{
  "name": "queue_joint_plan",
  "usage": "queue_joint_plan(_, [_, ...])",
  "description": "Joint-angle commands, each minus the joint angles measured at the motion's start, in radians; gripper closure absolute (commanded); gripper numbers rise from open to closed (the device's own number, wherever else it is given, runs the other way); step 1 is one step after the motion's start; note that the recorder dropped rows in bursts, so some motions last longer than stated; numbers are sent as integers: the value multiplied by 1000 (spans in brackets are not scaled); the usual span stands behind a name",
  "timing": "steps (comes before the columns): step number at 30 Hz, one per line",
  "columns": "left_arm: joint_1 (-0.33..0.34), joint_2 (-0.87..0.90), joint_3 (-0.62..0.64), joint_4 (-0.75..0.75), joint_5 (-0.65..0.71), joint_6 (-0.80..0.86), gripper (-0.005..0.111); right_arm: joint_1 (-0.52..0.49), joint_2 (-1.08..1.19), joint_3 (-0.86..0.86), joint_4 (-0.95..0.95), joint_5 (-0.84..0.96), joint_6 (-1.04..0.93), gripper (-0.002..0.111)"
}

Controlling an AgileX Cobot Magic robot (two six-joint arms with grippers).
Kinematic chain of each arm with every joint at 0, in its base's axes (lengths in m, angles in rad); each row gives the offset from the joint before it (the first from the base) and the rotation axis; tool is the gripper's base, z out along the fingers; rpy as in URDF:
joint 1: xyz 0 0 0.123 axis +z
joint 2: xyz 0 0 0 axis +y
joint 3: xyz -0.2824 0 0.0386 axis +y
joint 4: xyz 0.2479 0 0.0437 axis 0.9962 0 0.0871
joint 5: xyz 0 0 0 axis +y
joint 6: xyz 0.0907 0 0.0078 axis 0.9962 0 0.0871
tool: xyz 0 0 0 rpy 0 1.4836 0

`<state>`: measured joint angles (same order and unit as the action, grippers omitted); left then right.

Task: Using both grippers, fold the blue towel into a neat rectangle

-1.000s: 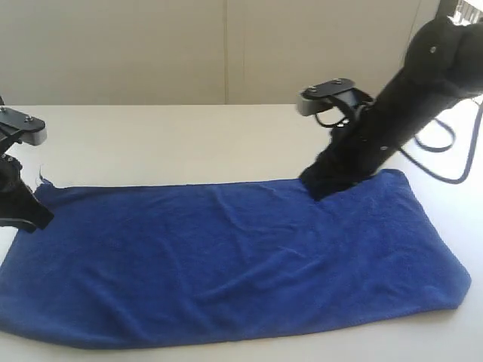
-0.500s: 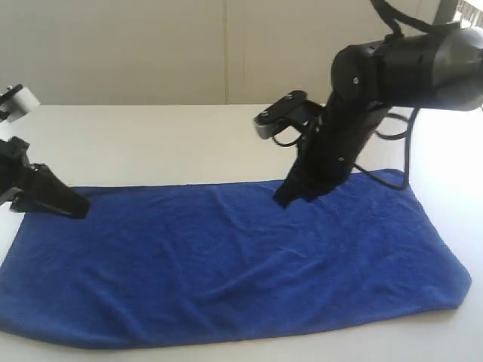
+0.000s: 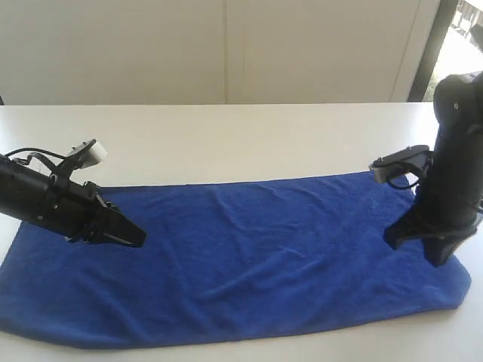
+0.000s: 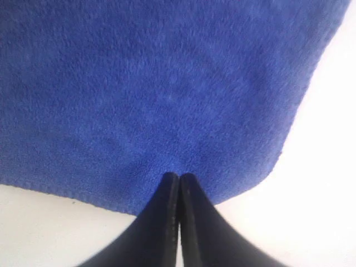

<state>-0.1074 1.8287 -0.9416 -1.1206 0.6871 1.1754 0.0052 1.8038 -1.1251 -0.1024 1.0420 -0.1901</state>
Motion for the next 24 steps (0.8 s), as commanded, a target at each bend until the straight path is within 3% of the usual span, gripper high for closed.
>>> queue_joint_plan(1, [-5, 11, -1, 10, -96, 9, 107, -8, -14, 71, 0, -92, 13, 108])
queue_joint_plan(13, [-5, 11, -1, 26, -118, 7, 107, -5, 102, 99, 49, -222, 6, 108])
queue_joint_plan(19, [-5, 11, -1, 30, -115, 7, 107, 0, 108, 97, 232, -291, -129, 108])
queue_joint_plan(24, [-5, 11, -1, 30, -115, 7, 107, 47, 108, 97, 244, -380, -147, 108])
